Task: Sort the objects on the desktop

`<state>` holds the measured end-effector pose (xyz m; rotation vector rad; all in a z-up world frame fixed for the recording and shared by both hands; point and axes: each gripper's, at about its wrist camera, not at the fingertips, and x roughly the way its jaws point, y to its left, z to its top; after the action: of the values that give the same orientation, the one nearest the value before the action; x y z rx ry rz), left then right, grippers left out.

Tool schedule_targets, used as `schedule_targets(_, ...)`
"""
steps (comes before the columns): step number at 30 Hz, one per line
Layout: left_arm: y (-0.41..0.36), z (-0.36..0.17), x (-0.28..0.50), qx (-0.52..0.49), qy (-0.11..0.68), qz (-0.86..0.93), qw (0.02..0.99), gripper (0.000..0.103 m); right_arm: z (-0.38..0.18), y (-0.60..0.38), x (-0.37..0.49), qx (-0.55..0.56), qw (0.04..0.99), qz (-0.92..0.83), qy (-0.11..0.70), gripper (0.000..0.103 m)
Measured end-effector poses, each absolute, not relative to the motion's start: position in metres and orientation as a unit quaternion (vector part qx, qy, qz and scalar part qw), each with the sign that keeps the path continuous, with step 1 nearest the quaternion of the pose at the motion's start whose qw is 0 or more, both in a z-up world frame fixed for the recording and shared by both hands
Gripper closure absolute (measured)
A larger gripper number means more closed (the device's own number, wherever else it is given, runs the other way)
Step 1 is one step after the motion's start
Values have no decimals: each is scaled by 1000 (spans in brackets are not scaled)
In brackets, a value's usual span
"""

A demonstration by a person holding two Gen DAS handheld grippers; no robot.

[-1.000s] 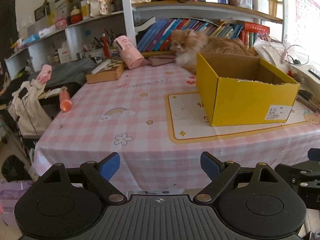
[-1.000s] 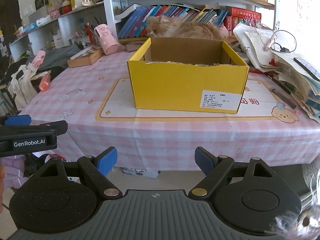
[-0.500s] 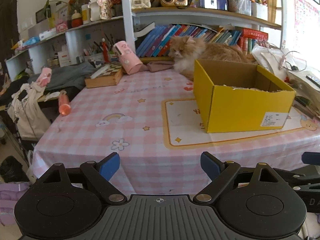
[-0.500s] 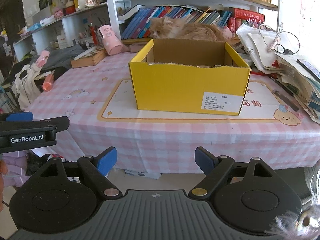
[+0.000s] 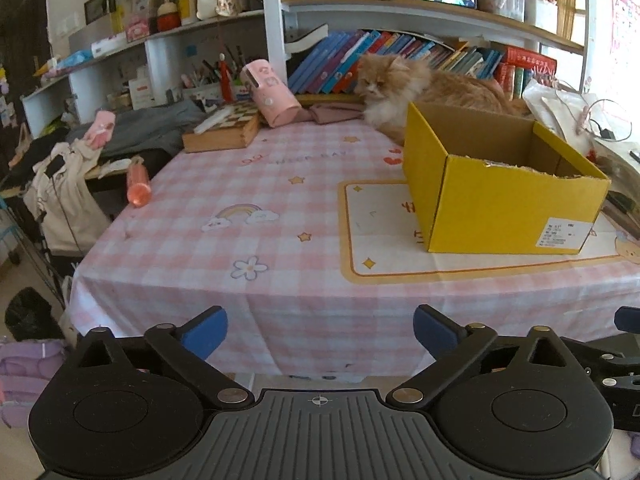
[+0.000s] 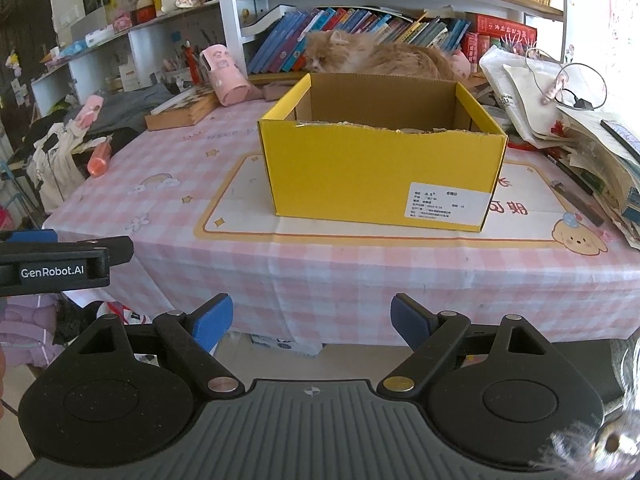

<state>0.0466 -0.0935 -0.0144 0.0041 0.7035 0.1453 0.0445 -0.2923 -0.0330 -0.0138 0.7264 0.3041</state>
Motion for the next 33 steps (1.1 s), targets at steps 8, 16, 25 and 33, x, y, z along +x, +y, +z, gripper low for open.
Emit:
schedule_targets(8, -96, -15, 48, 5, 348, 70, 935, 2, -34, -294, 46, -4, 923, 147, 356, 18)
schedule_targets(16, -96, -15, 48, 4, 347, 73, 935, 1, -35, -294, 47, -4, 922, 149, 359, 18)
schedule_targets(25, -98, -15, 48, 8, 344, 72, 936, 1, -35, -294, 47, -4, 922, 148, 358, 18)
schedule_targets(33, -98, -15, 48, 7, 346, 72, 935, 1, -35, -293, 47, -3, 921, 148, 359, 18)
